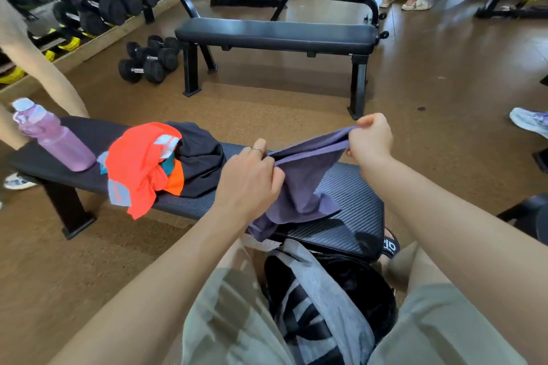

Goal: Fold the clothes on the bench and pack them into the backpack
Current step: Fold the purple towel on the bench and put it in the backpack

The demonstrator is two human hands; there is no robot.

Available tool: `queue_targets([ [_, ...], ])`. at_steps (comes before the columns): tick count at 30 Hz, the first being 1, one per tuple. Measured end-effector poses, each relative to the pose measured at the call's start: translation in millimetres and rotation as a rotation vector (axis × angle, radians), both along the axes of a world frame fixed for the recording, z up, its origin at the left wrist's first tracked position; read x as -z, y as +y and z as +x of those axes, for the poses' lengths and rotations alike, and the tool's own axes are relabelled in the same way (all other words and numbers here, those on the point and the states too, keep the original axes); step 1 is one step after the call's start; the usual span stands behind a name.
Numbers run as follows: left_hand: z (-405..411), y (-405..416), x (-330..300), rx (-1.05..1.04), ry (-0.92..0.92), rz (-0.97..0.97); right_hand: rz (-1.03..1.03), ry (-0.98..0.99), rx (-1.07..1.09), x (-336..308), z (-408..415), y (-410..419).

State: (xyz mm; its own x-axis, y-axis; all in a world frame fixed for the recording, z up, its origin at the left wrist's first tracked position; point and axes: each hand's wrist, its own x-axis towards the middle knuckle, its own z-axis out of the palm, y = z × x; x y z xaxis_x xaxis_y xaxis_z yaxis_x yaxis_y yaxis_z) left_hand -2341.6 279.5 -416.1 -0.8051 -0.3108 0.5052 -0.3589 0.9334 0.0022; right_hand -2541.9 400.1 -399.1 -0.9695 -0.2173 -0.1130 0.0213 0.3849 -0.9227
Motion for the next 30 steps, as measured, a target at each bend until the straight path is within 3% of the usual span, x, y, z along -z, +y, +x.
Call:
queue_targets([
  [3, -2.7, -1.7, -4.6, 0.032, -0.033, -0.038, 0.143, 0.027, -0.035, 21.3, -5.7, 11.4],
  [5, -3.3, -1.4, -4.9, 0.042, -0.083, -0.062, 0.177, -0.073, -0.057, 28.9, -7.1, 12.3],
  [9, -1.2, -0.4, -11.2, 0.050, -0.135, -0.114, -0.130, -0.451, -0.050, 27.5, -6.1, 12.2],
  [12, -3.3, 4.1, -16.7, 0.043, -0.193, -0.160, -0.289, -0.596, -0.291, 20.7, 1.6, 14.1],
  [14, -4.6, 7.5, -16.6, 0.019, -0.200, -0.159, -0.121, -0.525, -0.430, 25.0, 10.9, 13.4],
  [17, -3.9, 3.9, -10.3, -0.001, -0.211, -0.130, 0.174, -0.281, -0.349, 43.9, 8.7, 11.5],
  [23, 17.0, -1.7, 20.7, 0.045, -0.604, -0.146, -0.121, -0.185, 0.034, 39.1, -14.2, 19.4],
  [30, 28.6, -10.8, 26.8, 0.050, -0.571, -0.076, -0.115, -0.027, 0.159, 23.8, -20.4, 12.8],
])
